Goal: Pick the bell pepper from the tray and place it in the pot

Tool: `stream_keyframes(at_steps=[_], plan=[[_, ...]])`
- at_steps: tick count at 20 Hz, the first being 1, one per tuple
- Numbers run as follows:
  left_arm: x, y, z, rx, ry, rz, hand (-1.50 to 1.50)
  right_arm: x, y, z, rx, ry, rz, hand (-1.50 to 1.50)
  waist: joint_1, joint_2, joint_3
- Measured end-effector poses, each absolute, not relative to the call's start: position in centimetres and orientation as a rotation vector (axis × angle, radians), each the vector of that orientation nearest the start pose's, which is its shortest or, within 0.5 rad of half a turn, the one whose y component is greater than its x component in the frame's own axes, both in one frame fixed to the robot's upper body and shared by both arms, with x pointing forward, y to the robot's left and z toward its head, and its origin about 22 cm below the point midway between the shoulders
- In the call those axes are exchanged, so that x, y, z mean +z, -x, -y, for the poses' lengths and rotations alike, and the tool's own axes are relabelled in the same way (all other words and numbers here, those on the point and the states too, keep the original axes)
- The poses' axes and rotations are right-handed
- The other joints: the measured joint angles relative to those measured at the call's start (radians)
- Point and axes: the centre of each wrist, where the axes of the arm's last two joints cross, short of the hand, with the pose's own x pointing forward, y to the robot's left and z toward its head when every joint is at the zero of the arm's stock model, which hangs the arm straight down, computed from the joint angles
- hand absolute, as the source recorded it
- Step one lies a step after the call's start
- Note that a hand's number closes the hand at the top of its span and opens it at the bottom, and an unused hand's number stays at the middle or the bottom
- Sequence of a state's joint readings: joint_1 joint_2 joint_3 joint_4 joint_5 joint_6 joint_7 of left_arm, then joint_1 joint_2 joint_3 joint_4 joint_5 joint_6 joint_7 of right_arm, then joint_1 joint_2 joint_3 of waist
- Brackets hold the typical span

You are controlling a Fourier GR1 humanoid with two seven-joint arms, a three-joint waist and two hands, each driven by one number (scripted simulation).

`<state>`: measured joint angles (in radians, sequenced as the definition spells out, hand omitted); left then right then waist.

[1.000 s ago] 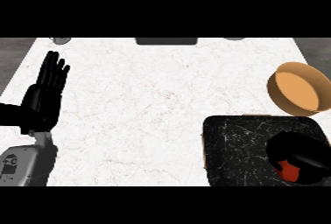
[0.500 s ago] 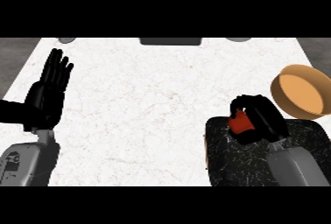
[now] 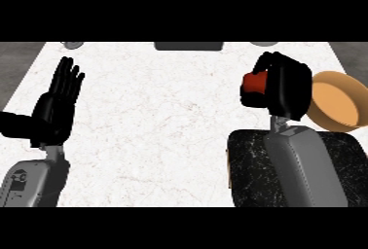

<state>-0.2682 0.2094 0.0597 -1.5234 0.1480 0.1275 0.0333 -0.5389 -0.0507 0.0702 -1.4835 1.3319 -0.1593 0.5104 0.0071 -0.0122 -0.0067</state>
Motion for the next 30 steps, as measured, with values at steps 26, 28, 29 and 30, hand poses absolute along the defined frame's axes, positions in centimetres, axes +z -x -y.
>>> stream_keyframes(at_steps=[26, 28, 29, 30], plan=[[8.1, -30.2, -26.7, 0.049, -0.108, 1.759, 0.00, 16.4, -32.7, 36.9, 0.305, 1.589, 1.209, 1.50, -0.006, 0.013, 0.007], [8.2, -30.1, -26.8, 0.048, -0.109, 1.761, 0.00, 15.8, -33.0, 38.6, 0.300, 1.587, 1.205, 1.50, -0.004, 0.013, 0.007], [8.4, -30.3, -26.6, 0.047, -0.108, 1.763, 0.00, 15.7, -33.3, 39.5, 0.305, 1.588, 1.201, 1.50, -0.003, 0.014, 0.007], [8.4, -30.4, -26.5, 0.046, -0.105, 1.765, 0.00, 15.5, -33.7, 40.2, 0.306, 1.587, 1.200, 1.50, -0.001, 0.015, 0.007]])
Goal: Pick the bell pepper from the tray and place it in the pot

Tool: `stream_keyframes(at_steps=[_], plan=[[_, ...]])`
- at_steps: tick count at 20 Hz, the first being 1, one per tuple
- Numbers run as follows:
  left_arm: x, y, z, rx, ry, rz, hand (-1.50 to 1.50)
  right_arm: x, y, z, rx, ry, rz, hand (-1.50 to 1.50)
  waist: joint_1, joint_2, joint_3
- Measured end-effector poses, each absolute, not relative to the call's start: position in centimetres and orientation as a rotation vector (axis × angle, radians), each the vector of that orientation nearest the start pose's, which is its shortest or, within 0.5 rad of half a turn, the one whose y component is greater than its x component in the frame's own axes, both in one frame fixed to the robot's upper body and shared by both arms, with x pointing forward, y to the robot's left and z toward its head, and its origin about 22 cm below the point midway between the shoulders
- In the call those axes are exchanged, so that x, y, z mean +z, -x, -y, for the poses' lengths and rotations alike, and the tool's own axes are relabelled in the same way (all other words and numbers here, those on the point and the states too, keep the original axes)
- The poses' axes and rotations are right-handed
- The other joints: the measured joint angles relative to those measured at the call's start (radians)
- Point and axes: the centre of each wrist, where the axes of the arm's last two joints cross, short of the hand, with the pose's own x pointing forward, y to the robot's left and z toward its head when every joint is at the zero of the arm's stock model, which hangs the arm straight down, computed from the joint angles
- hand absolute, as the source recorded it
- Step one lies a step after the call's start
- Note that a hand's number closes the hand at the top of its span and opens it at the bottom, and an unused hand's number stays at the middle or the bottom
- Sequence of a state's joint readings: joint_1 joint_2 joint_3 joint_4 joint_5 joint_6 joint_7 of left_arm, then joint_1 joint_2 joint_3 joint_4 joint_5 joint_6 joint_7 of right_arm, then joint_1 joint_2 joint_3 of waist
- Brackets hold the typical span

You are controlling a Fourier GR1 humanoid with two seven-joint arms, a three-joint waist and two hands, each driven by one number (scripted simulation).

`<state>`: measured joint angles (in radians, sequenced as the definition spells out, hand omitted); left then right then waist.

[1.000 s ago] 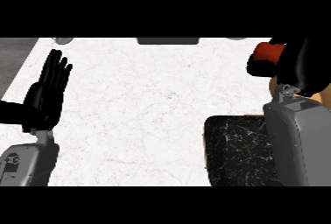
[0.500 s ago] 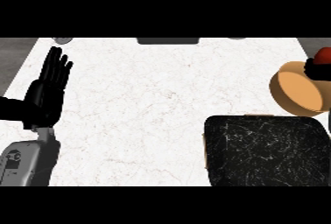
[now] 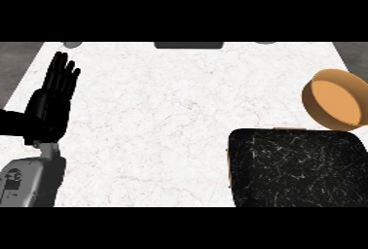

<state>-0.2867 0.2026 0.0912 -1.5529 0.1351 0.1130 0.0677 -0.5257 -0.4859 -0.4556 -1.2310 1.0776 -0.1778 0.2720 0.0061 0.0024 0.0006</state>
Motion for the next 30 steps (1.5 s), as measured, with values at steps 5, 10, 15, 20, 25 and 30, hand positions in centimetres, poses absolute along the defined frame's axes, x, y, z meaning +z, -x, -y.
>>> stream_keyframes(at_steps=[5, 10, 15, 20, 25, 30], plan=[[8.2, -30.5, -26.2, 0.042, -0.095, 1.767, 0.00, 13.9, -34.7, 43.2, 0.332, 1.571, 1.150, 1.50, 0.003, 0.001, 0.000], [8.3, -30.5, -26.6, 0.036, -0.088, 1.765, 0.00, 11.9, -35.4, 44.9, 0.292, 1.405, 1.088, -1.50, 0.013, 0.004, 0.001], [8.0, -30.5, -26.6, 0.035, -0.091, 1.773, 0.00, 9.8, -35.7, 45.6, 0.304, 1.236, 1.113, -1.50, 0.014, 0.005, 0.001], [7.8, -30.9, -26.8, 0.035, -0.099, 1.770, 0.00, 9.5, -36.6, 45.2, 0.295, 1.174, 1.246, -1.50, 0.011, 0.004, 0.001], [7.9, -30.7, -26.5, 0.041, -0.102, 1.764, 0.00, 9.8, -37.0, 44.8, 0.132, 1.112, 1.400, -1.50, 0.005, 0.000, 0.001], [7.6, -30.5, -26.8, 0.045, -0.110, 1.762, 0.00, 10.9, -36.5, 46.0, -0.092, 1.038, 1.469, -1.50, -0.002, -0.002, 0.000]])
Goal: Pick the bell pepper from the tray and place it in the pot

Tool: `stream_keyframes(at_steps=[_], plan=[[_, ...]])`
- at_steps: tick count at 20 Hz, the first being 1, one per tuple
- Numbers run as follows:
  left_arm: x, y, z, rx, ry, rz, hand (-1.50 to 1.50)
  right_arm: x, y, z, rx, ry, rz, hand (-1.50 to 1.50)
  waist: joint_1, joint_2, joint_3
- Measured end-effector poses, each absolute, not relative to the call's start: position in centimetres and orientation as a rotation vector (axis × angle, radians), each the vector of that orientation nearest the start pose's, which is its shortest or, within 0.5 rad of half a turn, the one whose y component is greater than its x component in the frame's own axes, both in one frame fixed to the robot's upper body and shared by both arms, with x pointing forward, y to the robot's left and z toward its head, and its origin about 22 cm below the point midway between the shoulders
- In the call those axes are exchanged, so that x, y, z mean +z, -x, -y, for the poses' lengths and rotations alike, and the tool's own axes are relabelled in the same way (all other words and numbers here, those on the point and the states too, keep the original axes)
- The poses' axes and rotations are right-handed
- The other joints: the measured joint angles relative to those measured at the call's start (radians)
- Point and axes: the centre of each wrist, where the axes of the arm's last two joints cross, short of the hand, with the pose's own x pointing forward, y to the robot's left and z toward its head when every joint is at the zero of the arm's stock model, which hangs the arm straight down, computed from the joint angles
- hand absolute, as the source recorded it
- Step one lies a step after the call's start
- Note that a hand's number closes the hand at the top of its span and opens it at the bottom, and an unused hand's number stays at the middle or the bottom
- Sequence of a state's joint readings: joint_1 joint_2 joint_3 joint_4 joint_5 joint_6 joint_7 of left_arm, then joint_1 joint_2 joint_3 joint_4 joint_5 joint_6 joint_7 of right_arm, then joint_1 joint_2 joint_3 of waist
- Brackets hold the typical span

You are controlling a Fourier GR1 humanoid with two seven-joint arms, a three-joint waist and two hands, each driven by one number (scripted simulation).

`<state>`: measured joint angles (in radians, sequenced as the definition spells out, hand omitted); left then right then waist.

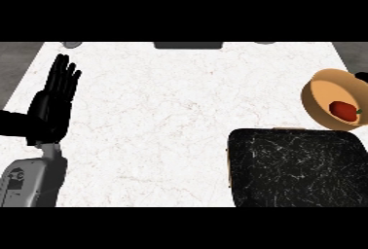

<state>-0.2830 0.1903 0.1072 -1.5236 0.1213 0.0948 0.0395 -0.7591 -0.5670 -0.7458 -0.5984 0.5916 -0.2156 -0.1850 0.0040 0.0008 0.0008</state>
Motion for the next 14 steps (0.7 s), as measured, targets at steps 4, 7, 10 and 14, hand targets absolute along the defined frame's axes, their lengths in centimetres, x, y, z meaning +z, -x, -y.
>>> stream_keyframes(at_steps=[4, 7, 10, 14], plan=[[7.9, -30.3, -26.3, 0.046, -0.105, 1.752, 0.00, 11.3, -34.9, 48.2, -0.227, 1.005, 1.521, -1.50, -0.002, -0.001, 0.000], [8.2, -30.0, -26.5, 0.040, -0.103, 1.758, 0.00, 11.6, -33.0, 50.6, -0.300, 1.015, 1.554, -1.50, -0.001, 0.000, 0.000], [8.1, -30.1, -27.1, 0.045, -0.108, 1.758, 0.00, 11.2, -30.9, 52.6, -0.363, 1.009, 1.592, -1.50, -0.003, 0.001, 0.000], [8.6, -30.0, -26.7, 0.049, -0.104, 1.762, 0.00, 11.1, -27.6, 55.8, -0.416, 1.015, 1.621, -1.50, -0.001, 0.002, 0.001]])
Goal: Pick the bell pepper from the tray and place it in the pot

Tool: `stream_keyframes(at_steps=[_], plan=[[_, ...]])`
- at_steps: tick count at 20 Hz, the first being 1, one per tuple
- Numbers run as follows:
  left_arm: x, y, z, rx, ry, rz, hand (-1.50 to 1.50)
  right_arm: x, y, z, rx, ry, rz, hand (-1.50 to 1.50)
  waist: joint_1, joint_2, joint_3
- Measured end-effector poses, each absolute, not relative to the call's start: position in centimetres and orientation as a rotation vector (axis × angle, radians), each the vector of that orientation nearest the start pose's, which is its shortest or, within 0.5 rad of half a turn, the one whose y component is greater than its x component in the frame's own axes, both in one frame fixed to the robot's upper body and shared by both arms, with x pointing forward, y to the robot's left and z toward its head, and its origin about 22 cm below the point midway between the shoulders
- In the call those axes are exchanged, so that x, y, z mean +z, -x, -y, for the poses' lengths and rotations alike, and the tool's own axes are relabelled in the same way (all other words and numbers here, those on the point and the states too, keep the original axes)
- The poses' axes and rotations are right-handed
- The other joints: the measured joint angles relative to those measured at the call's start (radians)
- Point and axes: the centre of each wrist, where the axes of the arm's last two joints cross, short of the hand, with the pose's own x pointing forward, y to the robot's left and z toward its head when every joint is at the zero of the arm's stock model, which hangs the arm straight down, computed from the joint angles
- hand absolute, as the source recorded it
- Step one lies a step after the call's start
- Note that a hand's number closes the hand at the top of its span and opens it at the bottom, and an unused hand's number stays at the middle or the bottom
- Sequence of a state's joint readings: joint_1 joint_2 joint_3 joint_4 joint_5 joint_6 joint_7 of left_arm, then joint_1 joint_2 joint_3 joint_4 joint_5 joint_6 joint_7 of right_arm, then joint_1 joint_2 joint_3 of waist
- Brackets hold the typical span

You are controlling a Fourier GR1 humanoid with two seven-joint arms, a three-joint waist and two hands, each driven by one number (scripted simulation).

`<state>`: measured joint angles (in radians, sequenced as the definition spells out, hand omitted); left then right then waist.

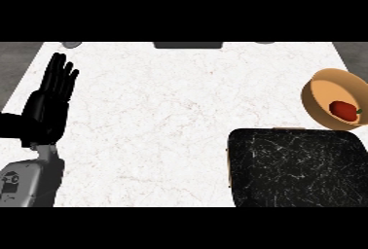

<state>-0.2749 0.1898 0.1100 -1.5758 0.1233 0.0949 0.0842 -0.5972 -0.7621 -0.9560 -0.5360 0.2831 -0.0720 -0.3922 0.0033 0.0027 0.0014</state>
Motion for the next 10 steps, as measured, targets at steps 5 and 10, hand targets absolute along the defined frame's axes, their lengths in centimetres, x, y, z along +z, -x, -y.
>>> stream_keyframes(at_steps=[5, 10], plan=[[8.0, -30.0, -26.5, 0.041, -0.107, 1.760, 0.00, 10.4, -23.6, 58.6, -0.442, 1.034, 1.629, -1.50, 0.001, 0.001, 0.000], [8.2, -30.0, -26.8, 0.045, -0.105, 1.763, 0.00, 10.9, -19.9, 61.1, -0.463, 1.036, 1.631, -1.50, 0.003, 0.001, 0.001]])
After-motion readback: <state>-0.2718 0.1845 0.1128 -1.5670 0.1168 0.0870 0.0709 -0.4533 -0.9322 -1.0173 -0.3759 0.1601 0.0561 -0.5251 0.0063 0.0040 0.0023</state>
